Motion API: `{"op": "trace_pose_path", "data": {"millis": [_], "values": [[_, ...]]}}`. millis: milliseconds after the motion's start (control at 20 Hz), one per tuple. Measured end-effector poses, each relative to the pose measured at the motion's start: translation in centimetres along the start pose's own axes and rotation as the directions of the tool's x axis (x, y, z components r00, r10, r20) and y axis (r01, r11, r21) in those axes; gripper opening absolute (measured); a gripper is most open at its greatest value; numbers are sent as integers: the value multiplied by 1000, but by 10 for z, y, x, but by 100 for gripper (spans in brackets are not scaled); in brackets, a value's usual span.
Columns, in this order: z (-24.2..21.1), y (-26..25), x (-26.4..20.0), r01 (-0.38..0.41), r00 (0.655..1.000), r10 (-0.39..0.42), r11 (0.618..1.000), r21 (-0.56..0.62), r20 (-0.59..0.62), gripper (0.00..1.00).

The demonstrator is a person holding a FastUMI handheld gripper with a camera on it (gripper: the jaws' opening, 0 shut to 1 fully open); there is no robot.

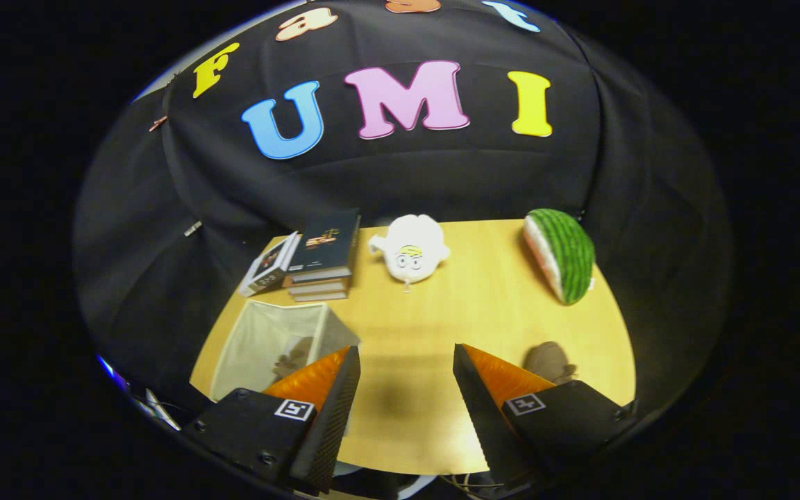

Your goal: Open the storage box then place both shoes into the box .Put the left shoe in first, then the right shoe, with the right side of both shoes facing outward in a uniform manner.

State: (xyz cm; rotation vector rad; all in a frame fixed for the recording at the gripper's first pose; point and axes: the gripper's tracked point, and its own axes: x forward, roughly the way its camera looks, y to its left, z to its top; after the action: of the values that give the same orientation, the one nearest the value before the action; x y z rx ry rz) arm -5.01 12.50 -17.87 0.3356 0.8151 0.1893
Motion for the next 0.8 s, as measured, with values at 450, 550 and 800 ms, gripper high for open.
{"op": "trace_pose_path", "data": {"millis": [450,550,800], "values": [[-115,-183,10,174,969,-197,972,-155,-149,82],[-140,-195,24,159,963,-189,974,-160,-194,79],[-179,-216,65,114,945,-160,978,-172,-286,72]]}}
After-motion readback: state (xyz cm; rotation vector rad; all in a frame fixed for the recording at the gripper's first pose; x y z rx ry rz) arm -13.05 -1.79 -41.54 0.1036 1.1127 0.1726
